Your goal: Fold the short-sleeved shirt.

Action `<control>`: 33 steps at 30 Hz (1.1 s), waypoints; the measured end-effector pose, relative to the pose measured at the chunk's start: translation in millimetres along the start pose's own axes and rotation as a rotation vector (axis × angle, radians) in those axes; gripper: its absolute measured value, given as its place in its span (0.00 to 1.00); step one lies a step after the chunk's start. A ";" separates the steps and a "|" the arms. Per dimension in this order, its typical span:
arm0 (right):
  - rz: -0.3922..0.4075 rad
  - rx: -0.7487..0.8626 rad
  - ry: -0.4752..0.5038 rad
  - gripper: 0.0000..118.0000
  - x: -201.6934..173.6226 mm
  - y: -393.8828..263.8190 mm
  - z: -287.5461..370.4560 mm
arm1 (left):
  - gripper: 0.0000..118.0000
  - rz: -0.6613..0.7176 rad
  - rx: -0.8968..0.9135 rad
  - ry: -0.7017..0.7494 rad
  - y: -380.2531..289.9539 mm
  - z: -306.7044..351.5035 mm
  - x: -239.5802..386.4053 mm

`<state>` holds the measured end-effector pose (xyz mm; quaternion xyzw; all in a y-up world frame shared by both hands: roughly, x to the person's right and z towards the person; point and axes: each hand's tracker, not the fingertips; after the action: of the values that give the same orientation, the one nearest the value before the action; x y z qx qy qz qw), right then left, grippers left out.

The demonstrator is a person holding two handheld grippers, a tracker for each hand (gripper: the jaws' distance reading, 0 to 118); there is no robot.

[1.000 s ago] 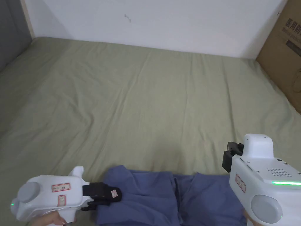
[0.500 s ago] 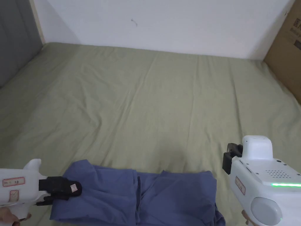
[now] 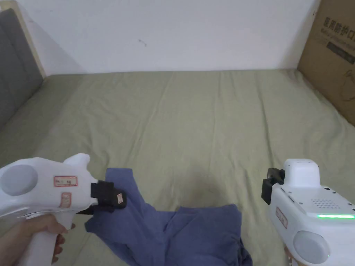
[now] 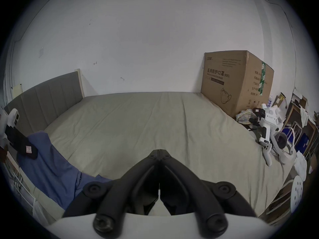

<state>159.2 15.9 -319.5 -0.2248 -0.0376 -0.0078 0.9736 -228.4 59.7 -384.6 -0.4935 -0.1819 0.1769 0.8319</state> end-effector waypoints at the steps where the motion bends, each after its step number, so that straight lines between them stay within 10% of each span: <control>1: -0.008 0.001 -0.003 0.01 4.9 -0.1 0.4 | 0.07 0.006 -0.003 -0.003 -0.7 -7.1 16.0; 13: -0.107 -0.020 -0.064 0.01 60.1 -13.8 4.5 | 0.11 -0.194 -0.203 -0.083 -33.0 -157.0 159.8; 18: -0.109 -0.051 -0.086 0.01 71.3 -24.7 1.4 | 0.80 -0.227 -0.274 -0.138 -50.7 -192.1 179.2; 24: -0.132 -0.062 -0.092 0.01 78.1 -29.3 -0.1 | 0.85 -0.190 -0.155 -0.146 -36.3 -167.6 164.3; 27: -0.140 -0.069 -0.088 0.01 78.5 -30.8 -1.0 | 0.64 -0.119 -0.110 -0.112 -26.9 -152.8 139.3; 29: -0.143 -0.069 -0.089 0.01 79.1 -32.0 -1.6 | 0.11 -0.108 -0.124 -0.061 -27.0 -154.1 122.9; 33: -0.159 -0.076 -0.084 0.01 80.0 -35.6 -4.8 | 0.01 -0.066 -0.162 0.009 -49.4 -170.9 100.0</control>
<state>238.1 -18.1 -302.0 -0.2580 -0.0956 -0.0770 0.9583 -54.1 -44.5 -404.4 -0.5537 -0.2079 0.1321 0.7954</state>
